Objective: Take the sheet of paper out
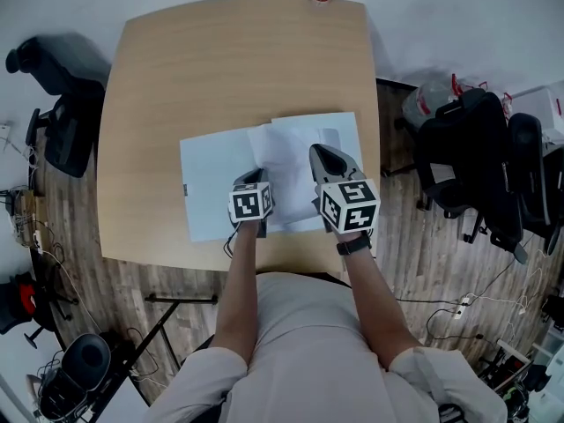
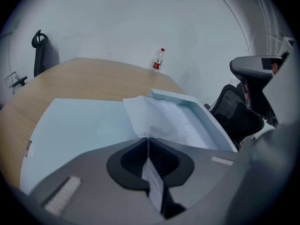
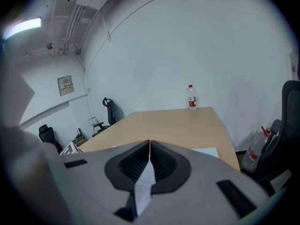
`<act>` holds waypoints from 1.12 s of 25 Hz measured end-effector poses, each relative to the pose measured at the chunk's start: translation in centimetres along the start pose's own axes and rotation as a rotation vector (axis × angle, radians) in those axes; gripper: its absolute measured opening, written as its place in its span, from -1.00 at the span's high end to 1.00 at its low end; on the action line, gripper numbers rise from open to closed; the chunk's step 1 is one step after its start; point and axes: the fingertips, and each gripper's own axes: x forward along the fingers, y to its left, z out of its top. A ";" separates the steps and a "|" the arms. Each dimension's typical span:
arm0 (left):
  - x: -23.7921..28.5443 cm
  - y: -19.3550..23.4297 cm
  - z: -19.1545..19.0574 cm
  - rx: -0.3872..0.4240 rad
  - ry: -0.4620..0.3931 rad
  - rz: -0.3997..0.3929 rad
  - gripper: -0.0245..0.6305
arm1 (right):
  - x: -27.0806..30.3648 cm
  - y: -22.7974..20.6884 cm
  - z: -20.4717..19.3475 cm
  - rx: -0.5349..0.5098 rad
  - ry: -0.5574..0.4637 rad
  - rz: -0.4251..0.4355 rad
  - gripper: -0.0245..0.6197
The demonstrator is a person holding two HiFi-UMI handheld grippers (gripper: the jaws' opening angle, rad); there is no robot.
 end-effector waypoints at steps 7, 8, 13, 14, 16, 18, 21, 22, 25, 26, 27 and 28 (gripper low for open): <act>-1.7 1.2 -0.1 -0.007 -0.023 0.028 0.86 | -0.1 1.5 0.4 -0.013 -0.017 0.027 0.88; -1.9 1.3 0.0 -0.007 -0.027 0.031 0.86 | -0.2 1.7 0.5 -0.015 -0.020 0.031 0.88; -3.3 1.8 0.7 0.001 -0.051 0.049 0.86 | -0.6 2.4 1.3 -0.020 -0.045 0.043 0.88; -3.6 1.9 0.8 0.004 -0.056 0.053 0.86 | -0.7 2.5 1.5 -0.020 -0.051 0.043 0.88; -4.1 2.1 0.9 0.008 -0.065 0.060 0.86 | -1.0 2.7 1.7 -0.021 -0.061 0.045 0.88; -4.7 2.3 1.1 0.011 -0.073 0.068 0.86 | -1.2 3.0 2.0 -0.023 -0.070 0.048 0.88; -5.5 2.3 1.3 0.020 -0.085 0.076 0.86 | -1.7 3.3 2.4 -0.023 -0.088 0.052 0.88; -5.8 2.3 1.3 0.023 -0.088 0.079 0.86 | -1.8 3.4 2.5 -0.022 -0.094 0.054 0.88; -6.7 2.4 1.6 0.028 -0.102 0.092 0.86 | -2.2 3.7 2.8 -0.022 -0.107 0.060 0.88; -7.0 2.5 1.6 0.028 -0.108 0.097 0.86 | -2.4 3.8 2.9 -0.024 -0.111 0.063 0.88; -7.4 2.6 1.7 0.027 -0.114 0.102 0.86 | -2.5 4.0 3.0 -0.026 -0.115 0.066 0.88; -7.8 2.7 1.7 0.027 -0.121 0.107 0.86 | -2.7 4.2 3.1 -0.028 -0.119 0.069 0.88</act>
